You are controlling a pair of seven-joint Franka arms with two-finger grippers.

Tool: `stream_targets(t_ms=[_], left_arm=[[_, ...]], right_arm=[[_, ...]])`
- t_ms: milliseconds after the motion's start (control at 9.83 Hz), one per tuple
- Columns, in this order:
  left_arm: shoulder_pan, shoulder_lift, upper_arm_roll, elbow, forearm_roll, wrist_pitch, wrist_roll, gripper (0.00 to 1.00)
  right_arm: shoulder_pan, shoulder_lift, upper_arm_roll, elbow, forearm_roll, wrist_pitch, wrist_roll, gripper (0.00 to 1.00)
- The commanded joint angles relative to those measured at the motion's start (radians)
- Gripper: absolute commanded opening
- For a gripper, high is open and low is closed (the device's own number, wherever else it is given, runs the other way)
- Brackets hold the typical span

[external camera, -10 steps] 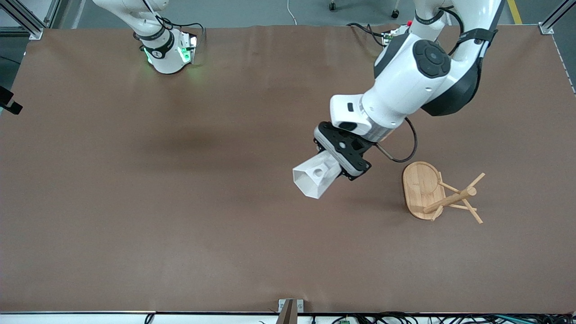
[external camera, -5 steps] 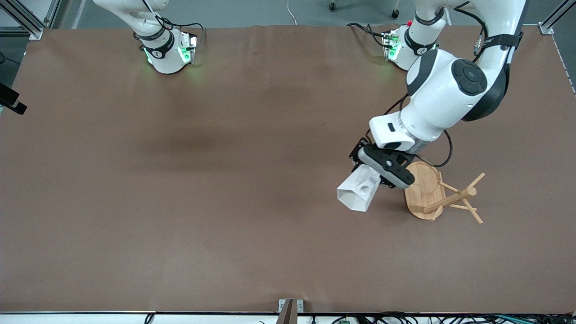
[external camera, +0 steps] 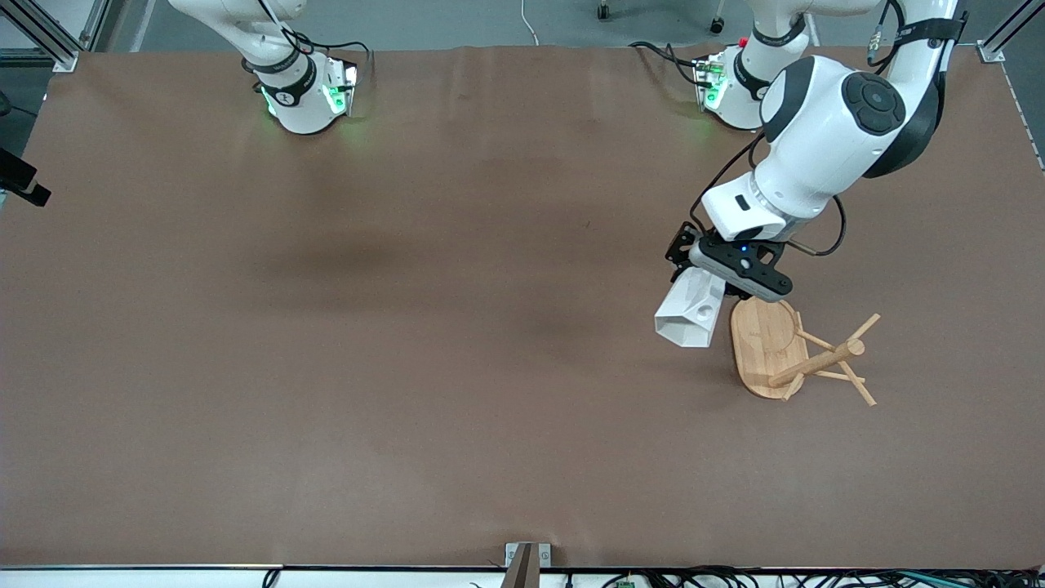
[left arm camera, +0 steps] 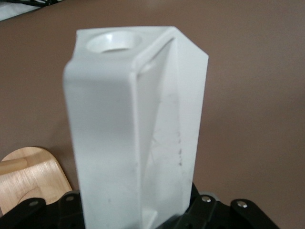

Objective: Hang cup on rack
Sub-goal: 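Lower the cup with the left gripper, threading its hole onto a peg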

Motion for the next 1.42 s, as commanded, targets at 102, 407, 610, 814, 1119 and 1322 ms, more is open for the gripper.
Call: stream_targets(t_ms=[102, 407, 610, 814, 1119, 1322], left_arm=[[0.006, -0.105, 0.004, -0.218, -0.028, 0.097, -0.010, 0.00], [0.049, -0.125, 0.005, -0.265, -0.054, 0.101, -0.008, 0.00], [0.071, -0.108, 0.014, -0.265, -0.054, 0.101, 0.010, 0.00], [0.084, -0.064, 0.014, -0.251, -0.052, 0.102, 0.041, 0.00], [0.085, -0.001, 0.016, -0.197, -0.052, 0.105, 0.068, 0.00], [0.077, 0.028, 0.065, -0.170, -0.052, 0.104, 0.130, 0.00]], right_arm=[[-0.016, 0.000, 0.015, 0.005, -0.012, -0.015, -0.006, 1.00], [-0.016, 0.000, 0.015, 0.005, -0.009, -0.021, -0.006, 1.00], [-0.016, 0.000, 0.015, 0.005, -0.008, -0.021, -0.004, 1.00], [-0.016, 0.000, 0.015, 0.005, -0.008, -0.021, -0.004, 1.00], [-0.015, 0.000, 0.015, 0.005, -0.008, -0.021, -0.004, 1.00], [-0.016, 0.000, 0.015, 0.005, -0.008, -0.021, -0.004, 1.00]])
